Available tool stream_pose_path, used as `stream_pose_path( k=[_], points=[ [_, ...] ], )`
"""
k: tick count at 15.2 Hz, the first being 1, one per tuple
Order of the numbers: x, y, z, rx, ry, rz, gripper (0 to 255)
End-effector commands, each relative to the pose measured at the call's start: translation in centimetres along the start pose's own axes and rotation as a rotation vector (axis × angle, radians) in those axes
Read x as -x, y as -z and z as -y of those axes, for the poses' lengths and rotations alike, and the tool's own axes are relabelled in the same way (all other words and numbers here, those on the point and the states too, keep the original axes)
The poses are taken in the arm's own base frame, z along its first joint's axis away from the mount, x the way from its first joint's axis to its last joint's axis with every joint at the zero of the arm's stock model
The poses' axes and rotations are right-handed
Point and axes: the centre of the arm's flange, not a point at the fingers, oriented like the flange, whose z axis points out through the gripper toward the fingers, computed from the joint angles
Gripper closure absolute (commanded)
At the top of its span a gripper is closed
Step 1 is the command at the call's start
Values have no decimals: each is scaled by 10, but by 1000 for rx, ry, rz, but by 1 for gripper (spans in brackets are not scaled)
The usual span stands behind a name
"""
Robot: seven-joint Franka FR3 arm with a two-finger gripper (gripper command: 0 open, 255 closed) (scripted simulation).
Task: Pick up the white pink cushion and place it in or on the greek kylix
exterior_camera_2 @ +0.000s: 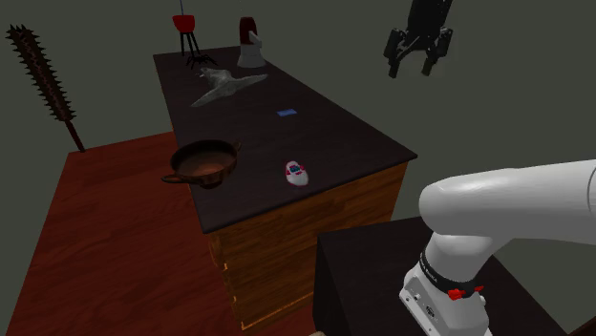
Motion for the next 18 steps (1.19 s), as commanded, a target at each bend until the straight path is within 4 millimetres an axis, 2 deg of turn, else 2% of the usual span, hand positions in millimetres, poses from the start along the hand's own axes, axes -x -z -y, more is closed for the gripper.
stream_pose_path(
  k=[1, 18],
  points=[
    [0, 0, 0, 0, 0, 0, 0],
    [-16, -161, 156, 5, 8, 4, 0]
  ],
)
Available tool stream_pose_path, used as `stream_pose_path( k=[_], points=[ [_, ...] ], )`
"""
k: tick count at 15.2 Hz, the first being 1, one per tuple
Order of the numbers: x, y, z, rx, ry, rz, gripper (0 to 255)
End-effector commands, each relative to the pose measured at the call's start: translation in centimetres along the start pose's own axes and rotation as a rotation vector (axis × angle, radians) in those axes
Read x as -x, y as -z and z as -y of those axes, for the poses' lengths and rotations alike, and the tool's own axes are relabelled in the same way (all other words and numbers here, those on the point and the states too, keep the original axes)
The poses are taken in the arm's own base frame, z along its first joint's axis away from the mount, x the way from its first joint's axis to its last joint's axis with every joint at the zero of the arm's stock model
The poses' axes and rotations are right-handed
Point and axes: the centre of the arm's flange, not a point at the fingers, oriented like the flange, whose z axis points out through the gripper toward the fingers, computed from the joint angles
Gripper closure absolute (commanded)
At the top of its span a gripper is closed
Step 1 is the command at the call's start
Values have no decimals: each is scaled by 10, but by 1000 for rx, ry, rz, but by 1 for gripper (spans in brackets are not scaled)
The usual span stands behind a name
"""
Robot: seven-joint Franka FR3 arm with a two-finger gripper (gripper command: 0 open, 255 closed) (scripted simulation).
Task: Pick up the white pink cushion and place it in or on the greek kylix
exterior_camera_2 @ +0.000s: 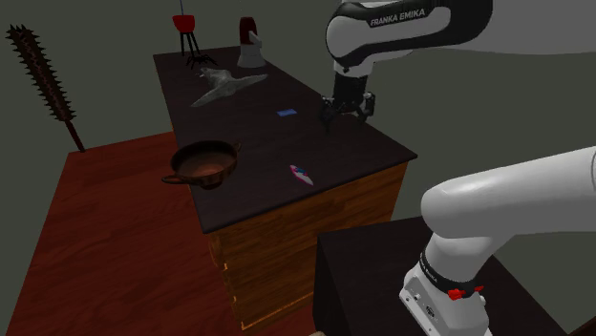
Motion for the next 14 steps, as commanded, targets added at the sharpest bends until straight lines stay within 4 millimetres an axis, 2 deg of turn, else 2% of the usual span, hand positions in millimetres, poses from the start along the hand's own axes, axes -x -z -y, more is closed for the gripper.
stream_pose_path(
  k=[1, 12, 14],
  points=[
    [-1, -20, 19, 0, 0, -1, 0],
    [-11, -124, 120, 3, 5, 1, 0],
    [-12, -133, 124, 3, 6, 1, 0]
  ],
)
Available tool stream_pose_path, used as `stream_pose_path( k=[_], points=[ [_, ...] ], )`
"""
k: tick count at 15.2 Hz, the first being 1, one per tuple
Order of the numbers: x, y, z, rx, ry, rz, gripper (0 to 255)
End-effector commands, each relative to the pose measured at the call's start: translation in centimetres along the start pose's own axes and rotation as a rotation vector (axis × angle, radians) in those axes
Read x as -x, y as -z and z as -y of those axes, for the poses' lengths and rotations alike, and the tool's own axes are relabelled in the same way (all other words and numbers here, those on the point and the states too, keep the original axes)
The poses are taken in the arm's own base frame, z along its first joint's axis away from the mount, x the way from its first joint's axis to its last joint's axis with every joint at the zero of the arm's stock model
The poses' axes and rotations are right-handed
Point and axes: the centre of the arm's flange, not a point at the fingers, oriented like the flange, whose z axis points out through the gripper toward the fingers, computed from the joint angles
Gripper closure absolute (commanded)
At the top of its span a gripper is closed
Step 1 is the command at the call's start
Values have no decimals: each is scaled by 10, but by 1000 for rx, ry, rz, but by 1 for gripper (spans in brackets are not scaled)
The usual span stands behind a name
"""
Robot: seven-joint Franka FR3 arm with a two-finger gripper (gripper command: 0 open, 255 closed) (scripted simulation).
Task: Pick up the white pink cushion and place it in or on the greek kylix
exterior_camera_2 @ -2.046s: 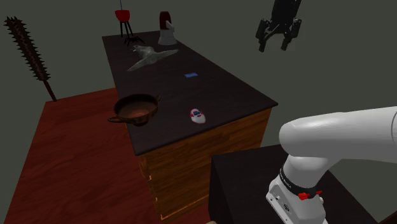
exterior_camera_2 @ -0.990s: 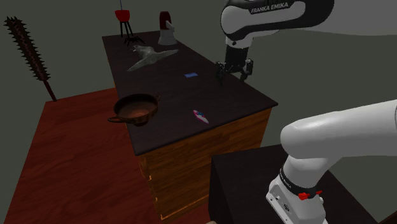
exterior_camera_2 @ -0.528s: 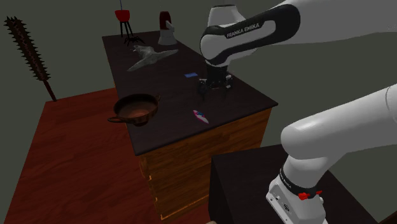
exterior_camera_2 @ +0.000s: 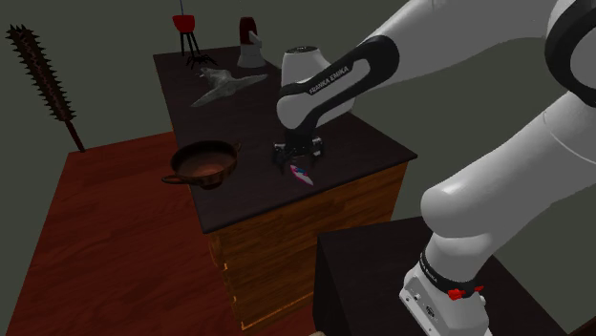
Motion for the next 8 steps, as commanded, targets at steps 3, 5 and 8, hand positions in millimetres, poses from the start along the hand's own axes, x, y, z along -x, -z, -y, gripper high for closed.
stream_pose_path(
  k=[3, 5, 8],
  points=[
    [1, -22, 3, -1, 0, 0, 0],
    [1, -33, 3, -1, 0, 0, 0],
    [1, -41, 3, -1, 0, 0, 0]
  ],
)
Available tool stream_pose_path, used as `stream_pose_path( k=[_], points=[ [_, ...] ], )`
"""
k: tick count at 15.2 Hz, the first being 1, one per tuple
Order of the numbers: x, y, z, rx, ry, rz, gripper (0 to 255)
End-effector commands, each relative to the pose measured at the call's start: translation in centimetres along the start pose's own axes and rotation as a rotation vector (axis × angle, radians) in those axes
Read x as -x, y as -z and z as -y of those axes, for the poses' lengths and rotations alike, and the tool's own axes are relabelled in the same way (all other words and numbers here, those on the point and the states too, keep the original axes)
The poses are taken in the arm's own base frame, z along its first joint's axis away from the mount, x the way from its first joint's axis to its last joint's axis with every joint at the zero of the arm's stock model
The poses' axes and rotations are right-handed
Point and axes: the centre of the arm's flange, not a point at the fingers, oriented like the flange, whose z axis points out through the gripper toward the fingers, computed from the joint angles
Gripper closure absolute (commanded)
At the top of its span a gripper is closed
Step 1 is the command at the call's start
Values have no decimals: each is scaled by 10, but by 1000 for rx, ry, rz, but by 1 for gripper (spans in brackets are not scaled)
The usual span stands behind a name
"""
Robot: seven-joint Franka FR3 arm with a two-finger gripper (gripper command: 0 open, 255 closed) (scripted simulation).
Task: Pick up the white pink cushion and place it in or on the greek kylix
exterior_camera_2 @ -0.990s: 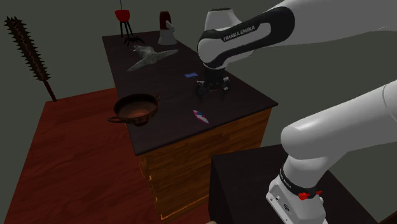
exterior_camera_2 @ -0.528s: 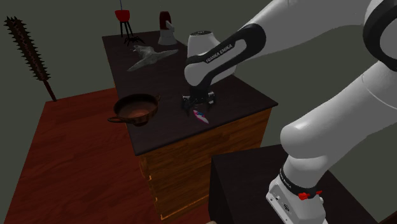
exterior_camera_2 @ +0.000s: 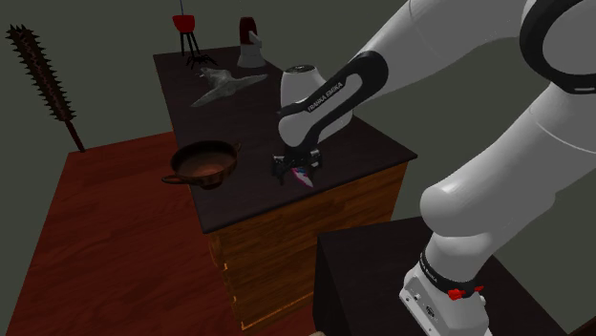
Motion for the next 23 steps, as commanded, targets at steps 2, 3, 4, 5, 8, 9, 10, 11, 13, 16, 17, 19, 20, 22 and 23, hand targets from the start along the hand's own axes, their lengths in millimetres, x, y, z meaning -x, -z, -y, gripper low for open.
stream_pose_path(
  k=[2, 3, 4, 5, 8, 9, 10, 11, 13, 16, 17, 19, 20, 22, 23],
  points=[
    [0, -1, 0, 0, 0, 0, 0],
    [0, -1, 0, 0, 0, 0, 0],
    [0, -1, 0, 0, 0, 0, 0],
    [0, -1, 0, 0, 0, 0, 0],
    [0, -1, 0, 0, 0, 0, 255],
    [0, -1, -1, 0, 0, -1, 255],
    [-1, -1, -1, 0, 0, -1, 255],
    [0, -1, -1, 0, 0, -1, 255],
    [-1, -2, -2, 0, 0, -1, 255],
    [0, -1, 0, 0, 0, 0, 255],
    [-1, 4, 0, 0, 0, 0, 255],
    [-1, 14, 0, 0, 0, 0, 255],
    [-2, 20, 0, 0, 0, 0, 255],
    [-2, 30, 0, 0, 0, 0, 255],
    [-3, 35, 0, 0, 0, 0, 255]
  ],
)
